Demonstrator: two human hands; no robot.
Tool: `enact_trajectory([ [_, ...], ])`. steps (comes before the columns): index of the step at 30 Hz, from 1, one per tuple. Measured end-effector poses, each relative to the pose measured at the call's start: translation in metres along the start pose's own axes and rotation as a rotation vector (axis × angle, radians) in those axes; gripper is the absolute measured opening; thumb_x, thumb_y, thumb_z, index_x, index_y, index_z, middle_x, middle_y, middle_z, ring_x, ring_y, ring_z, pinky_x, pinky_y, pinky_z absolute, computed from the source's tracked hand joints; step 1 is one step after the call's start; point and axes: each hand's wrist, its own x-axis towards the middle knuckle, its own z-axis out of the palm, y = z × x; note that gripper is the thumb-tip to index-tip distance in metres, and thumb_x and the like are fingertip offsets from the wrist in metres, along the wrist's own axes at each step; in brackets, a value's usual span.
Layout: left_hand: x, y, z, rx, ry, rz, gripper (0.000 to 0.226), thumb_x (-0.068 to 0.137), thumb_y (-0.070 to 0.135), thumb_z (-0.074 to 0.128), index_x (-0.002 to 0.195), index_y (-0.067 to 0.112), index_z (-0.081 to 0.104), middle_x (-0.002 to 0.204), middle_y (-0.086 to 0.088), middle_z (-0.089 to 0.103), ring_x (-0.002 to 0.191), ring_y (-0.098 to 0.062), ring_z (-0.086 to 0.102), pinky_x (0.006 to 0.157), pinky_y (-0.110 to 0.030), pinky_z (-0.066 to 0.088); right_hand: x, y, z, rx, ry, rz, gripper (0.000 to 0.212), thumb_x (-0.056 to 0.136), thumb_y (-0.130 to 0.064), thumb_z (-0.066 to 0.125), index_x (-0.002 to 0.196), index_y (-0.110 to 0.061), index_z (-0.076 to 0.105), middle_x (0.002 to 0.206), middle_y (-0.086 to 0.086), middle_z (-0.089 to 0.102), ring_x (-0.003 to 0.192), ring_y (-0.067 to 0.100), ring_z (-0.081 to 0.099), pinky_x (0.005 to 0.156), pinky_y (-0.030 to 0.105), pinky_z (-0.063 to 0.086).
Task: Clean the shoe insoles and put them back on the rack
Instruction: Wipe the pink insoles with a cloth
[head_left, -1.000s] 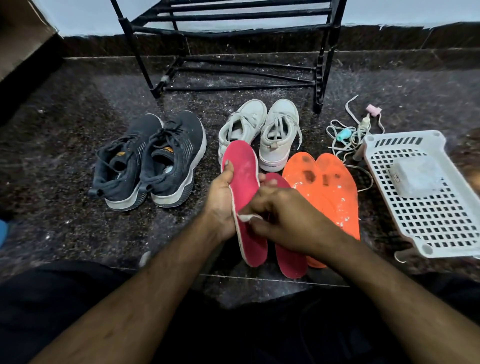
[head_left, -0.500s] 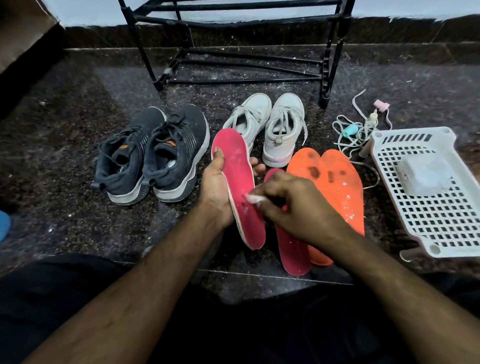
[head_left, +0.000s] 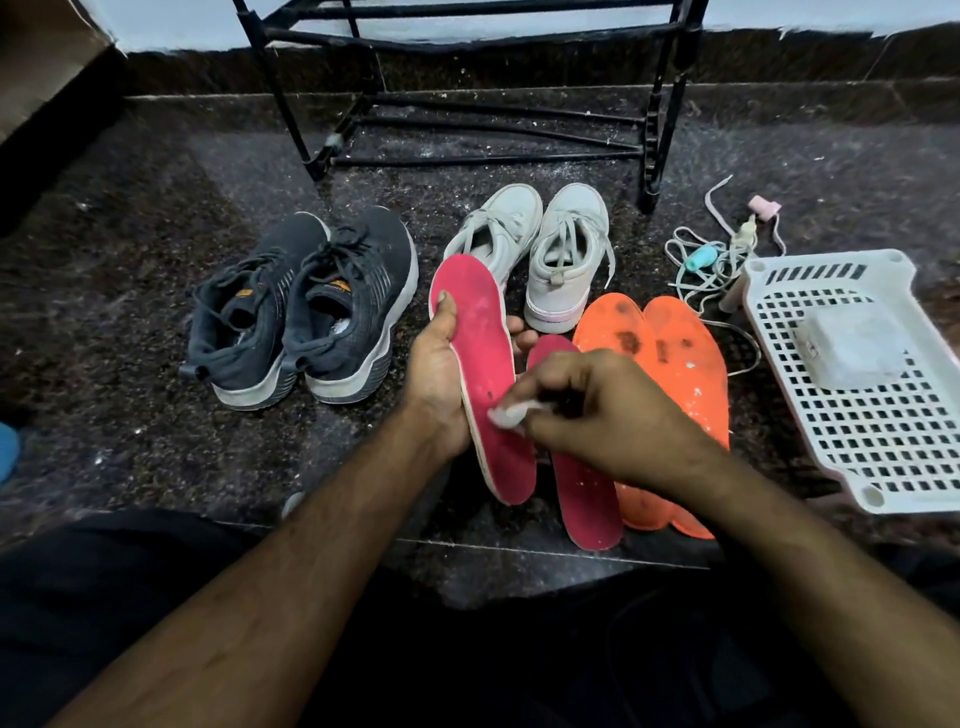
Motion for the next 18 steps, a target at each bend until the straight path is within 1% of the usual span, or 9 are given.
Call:
enact_trajectory([
  [2,-0.001,0.0,0.003,-0.01,-0.018,-0.009,0.074,0.098,0.067,0.032,0.091,0.0,0.062,0.078,-0.017,0.067,0.067,-0.029,0.069,0.065,-0.04,0.061,0.003,0.004,0.005,-0.168,0.183,-0.047,0.018,0.085,-0.016,0.072,0.101,-0.02,0.077,0.094,-0.001,0.07,0.085,0.015,0.066,0.081,0.034,0.053],
  [3,-0.001,-0.001,0.005,0.006,-0.004,-0.008,0.073,0.098,0.067,0.033,0.091,0.0,0.062,0.077,-0.016,0.068,0.067,-0.028,0.068,0.066,-0.038,0.061,0.004,0.003,0.013,-0.259,0.176,-0.083,0.022,0.085,-0.015,0.069,0.105,-0.021,0.076,0.097,-0.001,0.068,0.088,0.011,0.064,0.082,0.03,0.051],
  [6,-0.001,-0.001,0.002,0.009,0.09,0.036,0.07,0.1,0.063,0.035,0.091,0.0,0.063,0.071,-0.013,0.068,0.064,-0.023,0.067,0.064,-0.041,0.06,-0.002,-0.005,0.035,-0.307,-0.011,-0.106,0.019,0.08,-0.012,0.069,0.098,-0.019,0.073,0.08,-0.006,0.061,0.07,0.003,0.054,0.069,0.023,0.044],
  [9,0.002,0.002,-0.003,-0.05,0.136,0.092,0.069,0.101,0.062,0.036,0.089,0.0,0.064,0.072,-0.011,0.067,0.064,-0.021,0.067,0.059,-0.047,0.061,-0.008,-0.013,0.027,-0.139,-0.226,-0.005,0.012,0.079,-0.011,0.074,0.084,-0.021,0.07,0.066,-0.008,0.063,0.058,-0.001,0.055,0.06,0.021,0.046],
  [10,0.002,0.002,-0.003,-0.043,0.132,0.092,0.069,0.1,0.062,0.035,0.088,0.001,0.064,0.072,-0.012,0.067,0.064,-0.022,0.067,0.06,-0.046,0.061,-0.008,-0.011,0.022,-0.065,-0.21,0.028,0.008,0.081,-0.013,0.074,0.083,-0.02,0.07,0.066,-0.007,0.066,0.058,0.0,0.057,0.062,0.025,0.05],
  [11,0.002,0.001,-0.001,-0.023,0.109,0.077,0.07,0.1,0.063,0.035,0.087,0.0,0.063,0.074,-0.014,0.067,0.064,-0.024,0.067,0.062,-0.044,0.061,-0.006,-0.008,0.018,0.002,-0.109,0.056,0.005,0.084,-0.015,0.073,0.084,-0.02,0.07,0.067,-0.006,0.067,0.06,0.004,0.058,0.063,0.029,0.051],
  [14,-0.007,-0.003,0.011,0.014,-0.037,-0.028,0.077,0.1,0.065,0.03,0.084,0.0,0.069,0.08,-0.021,0.07,0.07,-0.032,0.071,0.07,-0.04,0.06,0.006,0.005,0.011,0.002,0.253,0.043,0.013,0.084,-0.015,0.068,0.096,-0.019,0.068,0.079,-0.007,0.068,0.067,0.009,0.06,0.066,0.024,0.047],
  [16,-0.011,-0.008,0.017,-0.004,-0.078,-0.051,0.081,0.102,0.06,0.029,0.072,-0.001,0.074,0.072,-0.019,0.071,0.063,-0.029,0.072,0.058,-0.035,0.061,0.012,0.009,0.017,-0.141,0.269,-0.031,0.023,0.084,-0.01,0.063,0.105,-0.017,0.067,0.091,-0.004,0.066,0.078,0.011,0.06,0.073,0.023,0.046],
  [18,-0.008,-0.009,0.015,0.02,-0.01,-0.028,0.073,0.102,0.058,0.036,0.08,-0.001,0.071,0.07,-0.017,0.07,0.061,-0.027,0.071,0.056,-0.033,0.061,0.014,0.011,0.029,-0.308,0.202,-0.103,0.025,0.082,-0.008,0.059,0.105,-0.015,0.066,0.095,0.002,0.063,0.087,0.019,0.059,0.078,0.031,0.046],
])
